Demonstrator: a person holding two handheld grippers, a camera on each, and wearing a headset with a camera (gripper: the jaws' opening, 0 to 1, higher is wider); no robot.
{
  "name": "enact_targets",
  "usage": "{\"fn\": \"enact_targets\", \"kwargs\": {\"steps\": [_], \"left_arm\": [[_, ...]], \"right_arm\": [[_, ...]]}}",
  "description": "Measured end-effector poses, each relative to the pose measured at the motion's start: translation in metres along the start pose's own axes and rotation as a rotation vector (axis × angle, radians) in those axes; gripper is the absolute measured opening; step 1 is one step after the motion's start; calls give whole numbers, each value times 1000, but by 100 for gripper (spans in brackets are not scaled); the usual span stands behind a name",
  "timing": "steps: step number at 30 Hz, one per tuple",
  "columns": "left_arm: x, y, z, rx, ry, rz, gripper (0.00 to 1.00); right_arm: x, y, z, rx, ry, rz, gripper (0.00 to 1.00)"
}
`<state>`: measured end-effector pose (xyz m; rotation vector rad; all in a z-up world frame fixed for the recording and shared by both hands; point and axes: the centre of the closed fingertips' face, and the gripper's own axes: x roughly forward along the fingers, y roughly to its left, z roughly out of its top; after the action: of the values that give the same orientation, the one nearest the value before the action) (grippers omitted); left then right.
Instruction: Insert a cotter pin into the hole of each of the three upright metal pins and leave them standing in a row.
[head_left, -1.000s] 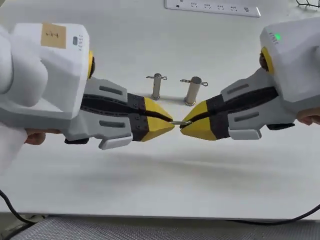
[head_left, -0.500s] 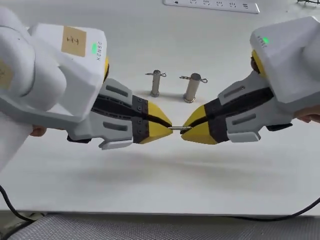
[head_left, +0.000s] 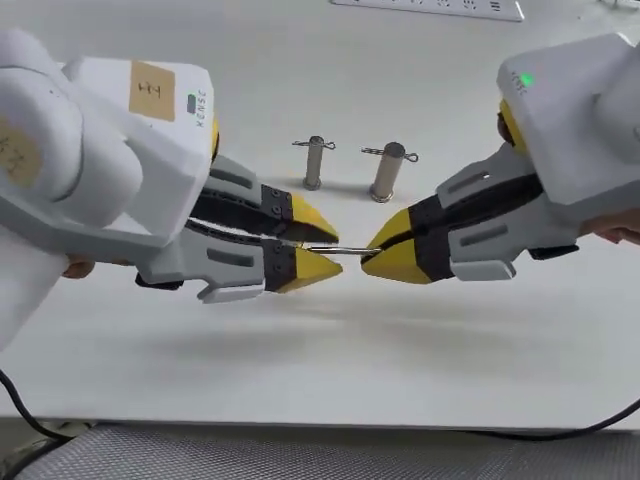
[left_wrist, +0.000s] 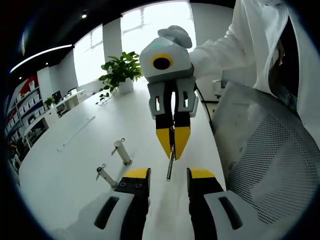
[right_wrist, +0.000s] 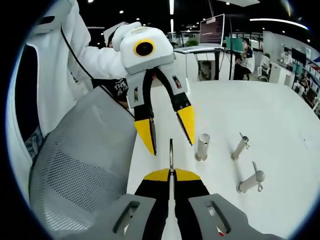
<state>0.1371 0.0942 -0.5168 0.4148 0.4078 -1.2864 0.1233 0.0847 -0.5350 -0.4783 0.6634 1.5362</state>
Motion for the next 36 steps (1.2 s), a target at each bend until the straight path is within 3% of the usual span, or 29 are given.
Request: {"fn": "enact_targets", "kwargs": {"steps": [2, 5, 7, 10, 14, 22, 29, 36], "left_arm": [[-4, 15, -8, -14, 14, 57, 42], [-6, 32, -18, -67, 0, 94, 40], [-7, 40, -25, -75, 5, 103, 39], [-3, 46, -40, -76, 52, 97, 31], [1, 54, -49, -109, 48, 98, 29], [5, 51, -48, -139, 29, 68, 12], [5, 53, -50, -132, 23, 66, 11], [6, 50, -48, -135, 21, 60, 11]], "right_arm": [[-1, -9, -3, 8, 9, -31, 0], [0, -25, -10, 29, 34, -79, 0], [3, -30, -10, 43, 43, -99, 0], [3, -37, -14, 48, 56, -120, 0], [7, -43, -14, 64, 69, -136, 0], [14, -49, -11, 76, 61, -124, 0], [18, -54, -16, 63, 83, -116, 0], [15, -52, -11, 45, 61, -106, 0]]}}
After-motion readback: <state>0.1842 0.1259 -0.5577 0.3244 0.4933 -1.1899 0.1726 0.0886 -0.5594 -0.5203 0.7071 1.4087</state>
